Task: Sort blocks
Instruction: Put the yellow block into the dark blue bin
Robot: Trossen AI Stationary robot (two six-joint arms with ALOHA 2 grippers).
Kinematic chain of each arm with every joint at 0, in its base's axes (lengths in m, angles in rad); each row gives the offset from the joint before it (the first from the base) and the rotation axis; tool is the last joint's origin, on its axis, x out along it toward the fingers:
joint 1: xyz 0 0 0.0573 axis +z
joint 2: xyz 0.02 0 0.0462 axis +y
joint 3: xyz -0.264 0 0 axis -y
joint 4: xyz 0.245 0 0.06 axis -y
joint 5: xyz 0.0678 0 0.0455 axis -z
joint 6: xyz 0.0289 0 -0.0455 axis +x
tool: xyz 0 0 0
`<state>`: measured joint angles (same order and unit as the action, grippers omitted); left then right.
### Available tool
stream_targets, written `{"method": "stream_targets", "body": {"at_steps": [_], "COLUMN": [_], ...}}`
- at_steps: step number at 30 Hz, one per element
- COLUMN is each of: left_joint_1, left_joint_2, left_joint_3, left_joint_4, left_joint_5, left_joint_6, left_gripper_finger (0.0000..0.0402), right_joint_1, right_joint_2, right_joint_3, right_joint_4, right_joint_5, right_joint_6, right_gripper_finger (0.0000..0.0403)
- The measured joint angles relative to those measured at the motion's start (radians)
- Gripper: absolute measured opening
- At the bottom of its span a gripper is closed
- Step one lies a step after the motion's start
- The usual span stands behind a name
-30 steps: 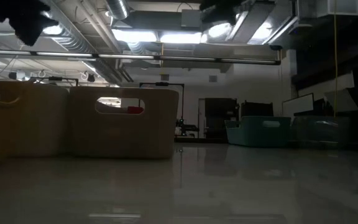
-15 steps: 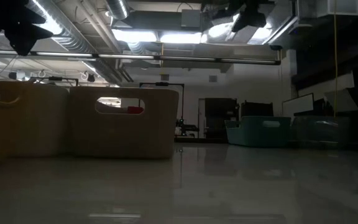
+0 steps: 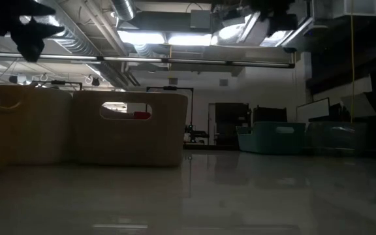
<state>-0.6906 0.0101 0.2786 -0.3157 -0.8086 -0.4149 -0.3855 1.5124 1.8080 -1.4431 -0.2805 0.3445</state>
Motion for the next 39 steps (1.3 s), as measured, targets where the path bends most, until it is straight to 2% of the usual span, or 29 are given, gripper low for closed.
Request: {"method": "stream_targets", "body": {"at_steps": [6, 10, 14, 17, 25, 32, 39], "left_joint_1": [0.041, 0.088, 0.137, 0.176, 0.265, 0.301, 0.308], "left_joint_2": [0.0, 0.0, 0.0, 0.007, 0.011, 0.012, 0.012], "left_joint_3": [-0.113, -0.159, -0.192, -0.205, -0.207, -0.205, -0.205], "left_joint_4": [0.112, 0.158, 0.159, 0.175, 0.194, 0.174, 0.171], "left_joint_5": [-0.004, 0.0, 0.05, 0.11, 0.226, 0.232, 0.232], "left_joint_6": [-0.023, -0.021, -0.02, -0.001, 0.153, 0.156, 0.184], "left_gripper_finger": [0.0148, 0.0148, 0.0148, 0.0148, 0.0148, 0.0148, 0.0148], "right_joint_1": [0.081, 0.192, 0.311, 0.39, 0.553, 0.676, 0.788], "right_joint_2": [-0.002, -0.006, -0.005, -0.005, -0.005, -0.005, -0.005], "right_joint_3": [-0.026, -0.059, -0.114, -0.175, -0.315, -0.373, -0.463], "right_joint_4": [-0.118, -0.122, -0.116, -0.105, -0.007, -0.007, -0.006], "right_joint_5": [0.046, 0.057, 0.11, 0.156, 0.158, 0.159, 0.171], "right_joint_6": [0.087, 0.125, 0.208, 0.36, 0.771, 1.162, 1.413], "right_gripper_finger": [0.0237, 0.0237, 0.0237, 0.0237, 0.0237, 0.0237, 0.0237]}}
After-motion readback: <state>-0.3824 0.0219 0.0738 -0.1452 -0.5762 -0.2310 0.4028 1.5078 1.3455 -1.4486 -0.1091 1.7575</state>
